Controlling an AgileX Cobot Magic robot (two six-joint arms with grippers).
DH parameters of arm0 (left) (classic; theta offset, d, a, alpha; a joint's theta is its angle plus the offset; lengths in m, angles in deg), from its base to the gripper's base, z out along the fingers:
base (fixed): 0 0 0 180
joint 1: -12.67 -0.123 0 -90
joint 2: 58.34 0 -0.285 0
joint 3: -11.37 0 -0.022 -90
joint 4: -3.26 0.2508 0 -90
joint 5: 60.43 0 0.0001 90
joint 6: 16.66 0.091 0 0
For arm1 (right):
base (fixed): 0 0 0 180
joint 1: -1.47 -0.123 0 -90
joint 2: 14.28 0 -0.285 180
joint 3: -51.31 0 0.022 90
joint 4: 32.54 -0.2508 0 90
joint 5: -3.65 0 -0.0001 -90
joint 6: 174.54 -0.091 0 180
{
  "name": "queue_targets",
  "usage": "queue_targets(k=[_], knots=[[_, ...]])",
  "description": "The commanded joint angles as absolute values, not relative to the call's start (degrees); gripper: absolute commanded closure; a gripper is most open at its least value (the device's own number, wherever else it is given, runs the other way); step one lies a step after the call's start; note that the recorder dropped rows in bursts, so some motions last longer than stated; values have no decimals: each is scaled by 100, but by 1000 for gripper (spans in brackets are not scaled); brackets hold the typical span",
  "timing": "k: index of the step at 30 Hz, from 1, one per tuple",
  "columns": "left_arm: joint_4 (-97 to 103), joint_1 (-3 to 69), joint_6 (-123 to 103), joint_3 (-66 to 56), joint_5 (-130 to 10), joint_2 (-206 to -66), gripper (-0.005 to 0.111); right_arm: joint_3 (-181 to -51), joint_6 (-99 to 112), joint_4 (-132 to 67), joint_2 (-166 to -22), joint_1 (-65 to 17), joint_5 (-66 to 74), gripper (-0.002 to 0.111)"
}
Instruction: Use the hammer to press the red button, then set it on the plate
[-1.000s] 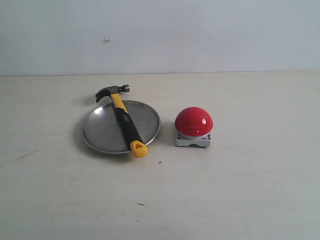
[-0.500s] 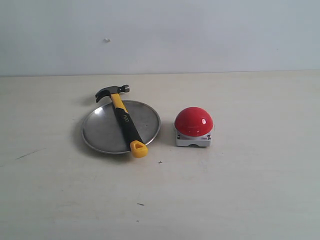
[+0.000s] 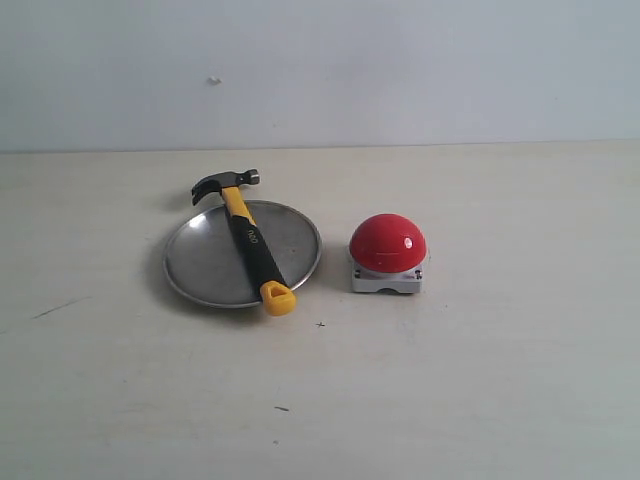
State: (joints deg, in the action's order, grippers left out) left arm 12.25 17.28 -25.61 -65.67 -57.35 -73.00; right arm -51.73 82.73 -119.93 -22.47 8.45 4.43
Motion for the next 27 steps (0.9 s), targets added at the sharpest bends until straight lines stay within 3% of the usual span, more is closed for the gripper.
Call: queue_targets(k=[1,9,13,17,27], knots=[[1268,1733,-2606,-6584,-5783,-7271,107,-5147,8335,-11940,-2207,948,537,108],[1268,1733,-2606,-6584,-5783,-7271,107,-5524,7858,-11113,-2207,948,266,108],[1268,1733,-2606,-6584,-5783,-7271,107,-5374,2885,-5919,-2207,948,252,108],[1268,1733,-2606,-6584,-5783,-7271,107,-5193,-698,-2234,-2207,948,136,108],[1268,1733,-2606,-6584,-5783,-7271,107,-5147,-360,-2207,-2207,948,-406,108]])
